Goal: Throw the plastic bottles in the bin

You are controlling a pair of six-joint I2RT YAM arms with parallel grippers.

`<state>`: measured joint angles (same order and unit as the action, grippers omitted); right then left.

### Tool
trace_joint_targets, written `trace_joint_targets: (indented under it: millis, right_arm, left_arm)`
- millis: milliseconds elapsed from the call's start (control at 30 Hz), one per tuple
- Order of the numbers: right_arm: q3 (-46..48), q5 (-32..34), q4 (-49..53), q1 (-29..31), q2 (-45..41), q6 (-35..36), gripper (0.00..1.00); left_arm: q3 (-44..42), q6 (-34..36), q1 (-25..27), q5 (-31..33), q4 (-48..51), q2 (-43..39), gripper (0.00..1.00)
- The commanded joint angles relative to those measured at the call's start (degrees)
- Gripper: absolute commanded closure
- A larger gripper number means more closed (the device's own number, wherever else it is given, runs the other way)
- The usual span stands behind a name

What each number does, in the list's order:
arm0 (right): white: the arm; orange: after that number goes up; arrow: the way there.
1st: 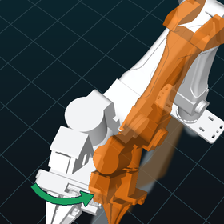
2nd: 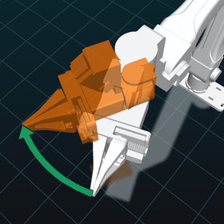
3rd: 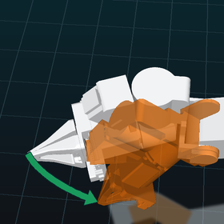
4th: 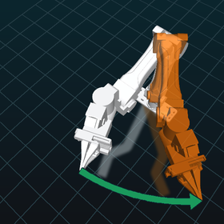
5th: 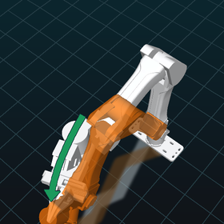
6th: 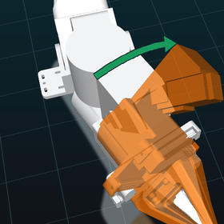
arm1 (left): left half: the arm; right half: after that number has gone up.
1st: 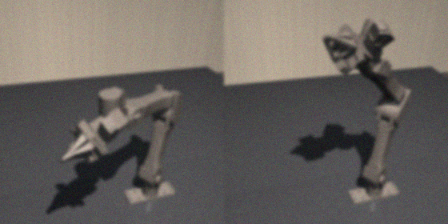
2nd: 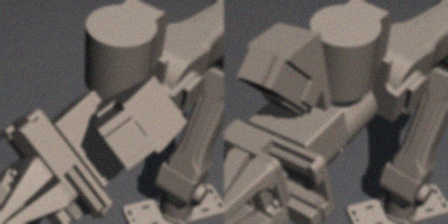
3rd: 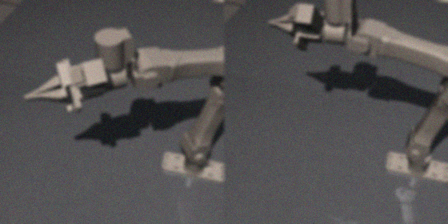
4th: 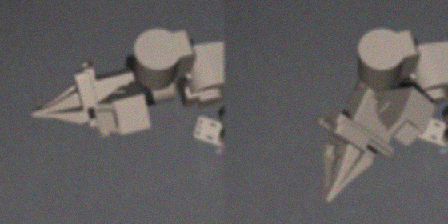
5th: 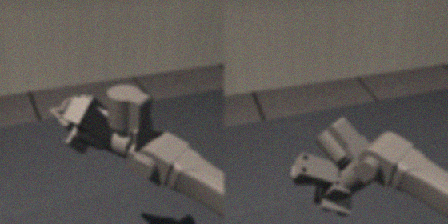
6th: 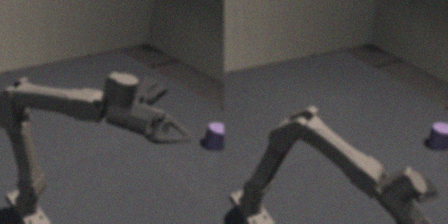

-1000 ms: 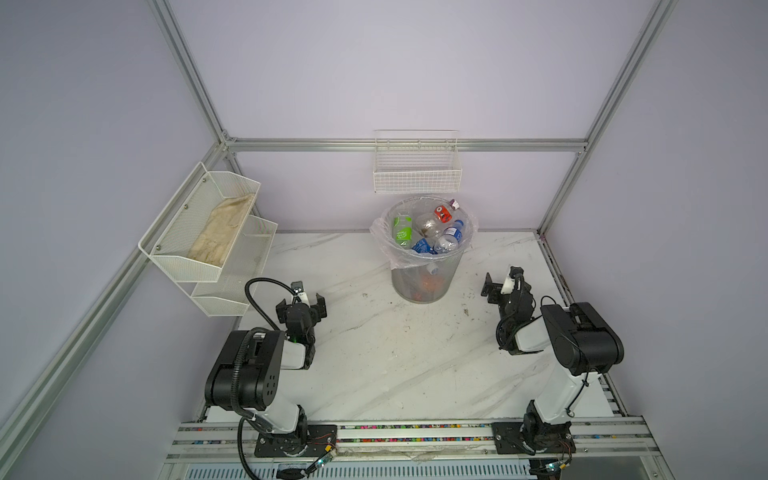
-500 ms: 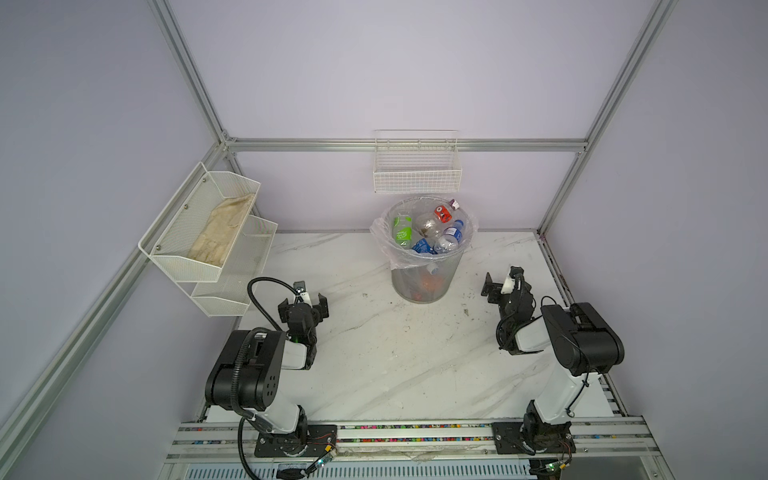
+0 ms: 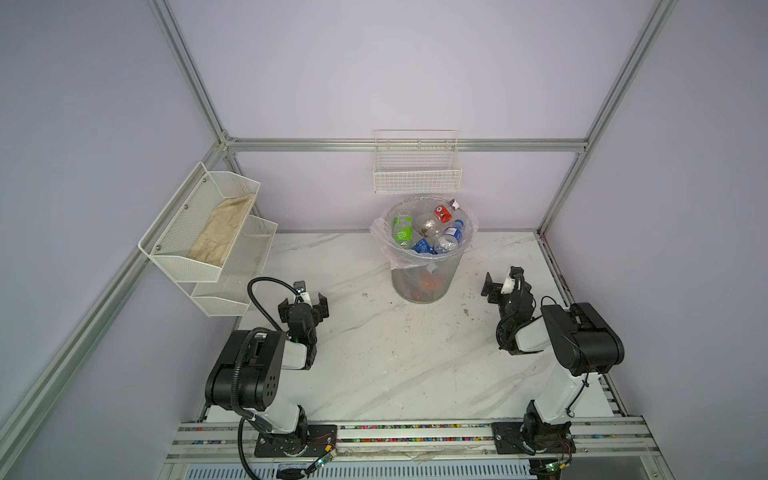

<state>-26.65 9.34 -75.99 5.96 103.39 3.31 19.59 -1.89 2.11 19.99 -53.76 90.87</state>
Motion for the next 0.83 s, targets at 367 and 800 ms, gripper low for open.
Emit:
trace_joint_targets:
  millis: [367, 800]
  right_arm:
    - [0.3, -0.3, -1.3, 0.3, -1.3, 0.8, 0.02]
    - [0.0, -1.2, -0.6, -0.1, -1.3, 0.6, 0.03]
  left_arm:
    - [0.9, 1.3, 1.7, 3.0, -4.2, -0.2, 0.0]
    - [0.9, 1.2, 1.8, 3.6, -4.6, -0.1, 0.0]
